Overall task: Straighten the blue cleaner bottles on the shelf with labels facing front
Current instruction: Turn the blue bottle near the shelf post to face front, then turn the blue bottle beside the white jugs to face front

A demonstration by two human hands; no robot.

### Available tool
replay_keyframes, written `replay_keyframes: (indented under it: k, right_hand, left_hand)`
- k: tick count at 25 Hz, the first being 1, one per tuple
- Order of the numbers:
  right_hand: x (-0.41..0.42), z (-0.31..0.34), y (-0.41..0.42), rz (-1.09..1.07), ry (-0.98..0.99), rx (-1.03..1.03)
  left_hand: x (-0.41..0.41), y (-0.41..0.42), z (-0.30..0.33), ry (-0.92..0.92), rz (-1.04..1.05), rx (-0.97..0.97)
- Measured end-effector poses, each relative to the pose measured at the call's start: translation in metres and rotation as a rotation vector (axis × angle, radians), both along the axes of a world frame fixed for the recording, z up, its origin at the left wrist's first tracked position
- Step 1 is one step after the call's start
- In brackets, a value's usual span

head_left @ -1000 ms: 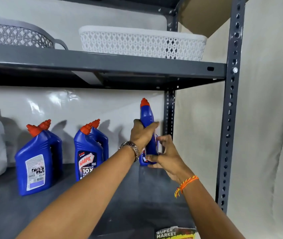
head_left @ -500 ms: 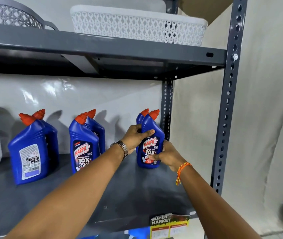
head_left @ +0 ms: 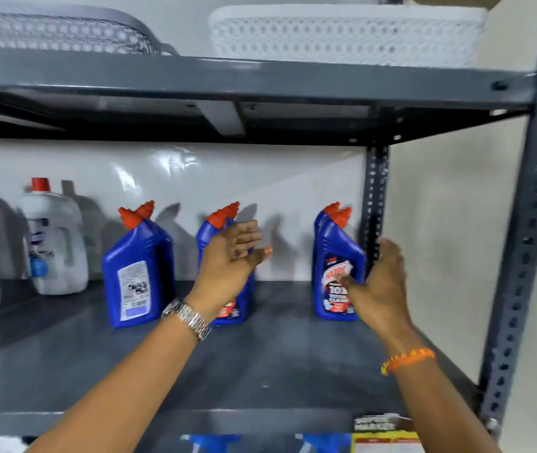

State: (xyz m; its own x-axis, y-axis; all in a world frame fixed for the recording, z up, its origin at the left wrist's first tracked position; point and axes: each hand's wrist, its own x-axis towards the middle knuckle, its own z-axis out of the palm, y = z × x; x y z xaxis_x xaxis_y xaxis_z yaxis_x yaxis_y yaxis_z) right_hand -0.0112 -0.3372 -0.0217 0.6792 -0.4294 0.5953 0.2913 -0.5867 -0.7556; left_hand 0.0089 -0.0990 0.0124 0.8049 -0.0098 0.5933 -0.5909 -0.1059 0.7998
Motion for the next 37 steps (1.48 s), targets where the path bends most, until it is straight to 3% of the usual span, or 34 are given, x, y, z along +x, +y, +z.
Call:
replay_keyframes:
  k: [1, 3, 6, 8, 10, 12, 15, 20, 22, 25, 29, 33, 37]
  right_hand:
    - [-0.011, 0.004, 0.025, 0.01, -0.155, -0.034]
    - [-0.026, 0.009, 0.087, 0.254, -0.33, -0.037]
    - [-0.024, 0.011, 0.186, 0.71, -0.086, -0.019]
    - [-0.006, 0.004, 0.251, 0.806, 0.157, -0.12]
    - [0.018, -0.002, 0.296, 0.74, 0.31, -0.118]
    - [0.045, -0.007, 0.318, 0.667, 0.426, -0.036]
    - [0.072, -0.014, 0.322, 0.74, 0.507, -0.02]
    - [0.066, -0.004, 0.324, 0.96, 0.379, 0.102]
    - [0.051, 0.008, 0.333, 0.853, 0.262, 0.097]
    - [0.03, 0.013, 0.352, 0.566, 0.068, -0.123]
    - [0.029, 0.021, 0.349, 0.682, 0.144, -0.083]
    - [0.051, 0.02, 0.337, 0.683, 0.238, 0.02]
    - [0.061, -0.011, 0.342, 0.652, 0.308, 0.009]
  left_hand:
    - [-0.013, 0.035, -0.006, -0.082, 0.125, -0.021]
    - [-0.029, 0.1, -0.02, -0.184, 0.484, -0.074]
    - [-0.021, 0.174, -0.031, -0.159, 0.861, -0.038]
    - [-0.004, 0.203, -0.037, 0.07, 0.786, -0.018]
    - [0.011, 0.219, -0.04, 0.213, 0.577, -0.07]
    - [0.023, 0.227, -0.042, 0.225, 0.391, -0.055]
    - [0.029, 0.235, -0.039, 0.18, 0.3, -0.001]
    - [0.023, 0.251, -0.01, 0.086, 0.287, -0.052]
    - [0.014, 0.248, 0.011, 0.113, 0.252, -0.011]
    - [0.007, 0.233, 0.033, 0.192, 0.248, 0.047]
    - [0.012, 0.237, 0.038, 0.118, 0.099, -0.19]
    - [0.021, 0.262, 0.01, 0.176, -0.073, -0.194]
    - [0.032, 0.27, -0.024, 0.234, -0.048, -0.18]
